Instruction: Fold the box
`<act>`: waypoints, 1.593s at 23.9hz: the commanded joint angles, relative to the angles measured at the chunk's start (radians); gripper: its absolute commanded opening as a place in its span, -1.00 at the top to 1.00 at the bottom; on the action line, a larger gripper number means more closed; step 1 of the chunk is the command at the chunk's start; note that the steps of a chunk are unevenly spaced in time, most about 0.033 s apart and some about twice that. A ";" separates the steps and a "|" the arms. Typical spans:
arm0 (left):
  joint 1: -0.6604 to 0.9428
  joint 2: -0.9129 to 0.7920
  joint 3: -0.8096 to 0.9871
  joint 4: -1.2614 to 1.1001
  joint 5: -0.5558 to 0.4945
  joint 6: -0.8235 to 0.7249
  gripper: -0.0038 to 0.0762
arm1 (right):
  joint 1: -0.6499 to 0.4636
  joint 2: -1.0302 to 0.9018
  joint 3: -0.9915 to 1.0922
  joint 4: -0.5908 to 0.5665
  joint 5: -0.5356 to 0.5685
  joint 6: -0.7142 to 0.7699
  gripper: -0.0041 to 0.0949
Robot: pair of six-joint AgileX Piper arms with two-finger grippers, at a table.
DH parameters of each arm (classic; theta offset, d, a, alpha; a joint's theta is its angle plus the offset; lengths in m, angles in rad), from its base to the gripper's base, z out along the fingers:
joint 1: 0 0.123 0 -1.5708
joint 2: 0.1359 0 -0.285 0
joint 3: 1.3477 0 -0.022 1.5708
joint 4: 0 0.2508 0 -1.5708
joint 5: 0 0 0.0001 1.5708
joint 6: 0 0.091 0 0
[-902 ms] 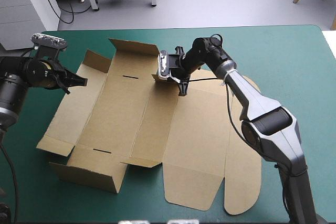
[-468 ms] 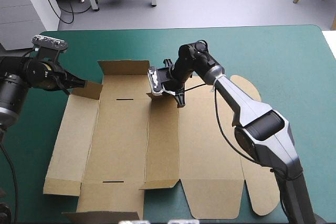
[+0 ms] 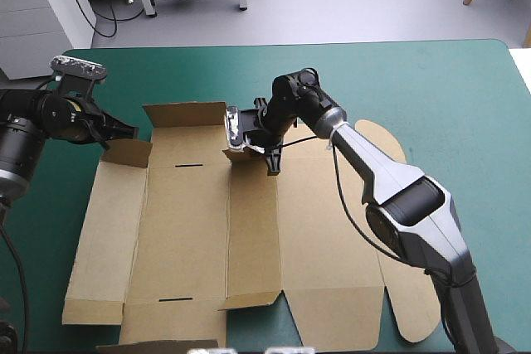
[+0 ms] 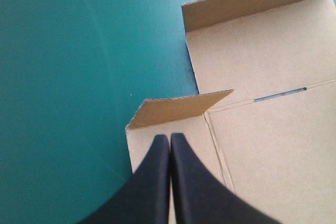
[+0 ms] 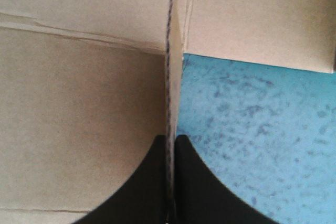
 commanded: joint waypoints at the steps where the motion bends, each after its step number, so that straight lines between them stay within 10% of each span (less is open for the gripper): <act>1: 0.002 -0.038 -0.032 -0.010 -0.034 0.014 0.93 | 0.002 -0.070 -0.030 0.033 -0.004 0.019 0.91; 10: 0.002 -0.038 -0.032 -0.010 -0.010 0.019 0.93 | 0.002 -0.088 -0.030 -0.071 -0.006 0.132 0.36; 20: 0.002 -0.038 -0.032 -0.023 0.058 0.019 0.93 | -0.063 -0.318 -0.024 -0.434 0.010 0.489 0.38; 29: 0.002 -0.038 -0.032 -0.025 0.074 0.019 0.93 | -0.337 -0.473 0.026 -0.374 0.010 0.849 0.95; 38: 0.002 -0.038 -0.032 -0.057 0.083 0.019 0.93 | -0.665 -0.796 0.424 -0.196 0.010 0.867 0.96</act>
